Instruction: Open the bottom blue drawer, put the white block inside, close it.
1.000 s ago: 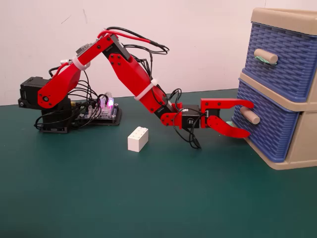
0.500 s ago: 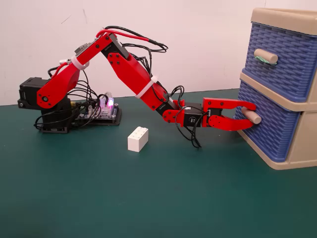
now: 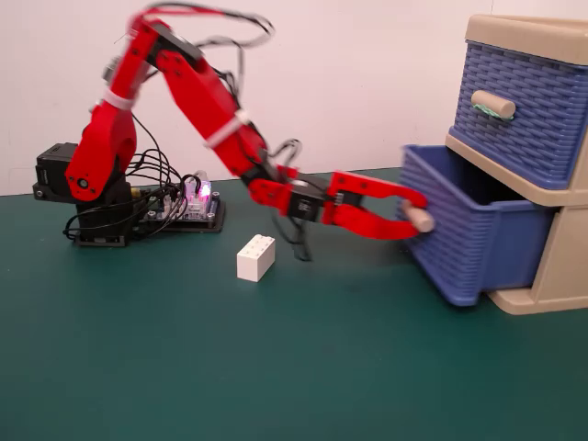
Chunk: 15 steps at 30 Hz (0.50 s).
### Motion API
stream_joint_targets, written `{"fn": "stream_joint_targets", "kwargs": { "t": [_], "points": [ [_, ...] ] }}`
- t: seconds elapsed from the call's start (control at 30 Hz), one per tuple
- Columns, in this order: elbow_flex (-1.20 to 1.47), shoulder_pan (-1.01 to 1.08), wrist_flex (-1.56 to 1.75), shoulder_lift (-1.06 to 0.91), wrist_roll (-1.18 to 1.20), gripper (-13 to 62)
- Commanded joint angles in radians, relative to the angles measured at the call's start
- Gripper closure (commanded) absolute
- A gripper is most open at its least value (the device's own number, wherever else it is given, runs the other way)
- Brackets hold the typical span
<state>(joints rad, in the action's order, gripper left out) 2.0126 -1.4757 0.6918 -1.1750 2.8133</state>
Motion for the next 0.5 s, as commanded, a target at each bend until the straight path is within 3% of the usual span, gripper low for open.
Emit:
{"fn": "stream_joint_targets", "kwargs": {
  "t": [0.0,0.13,0.17,0.3,0.47],
  "points": [
    [0.091,0.014,-0.003,-0.141,0.089,57.6],
    [0.187,0.058,-0.13,-0.275,0.123,57.1],
    [0.195,0.072,-0.189,-0.307,0.14,52.1],
    [0.187,0.081,-0.285,-0.351,0.17,15.5],
    [0.178,0.078,-0.407,-0.615,0.173,14.9]
  ]
}}
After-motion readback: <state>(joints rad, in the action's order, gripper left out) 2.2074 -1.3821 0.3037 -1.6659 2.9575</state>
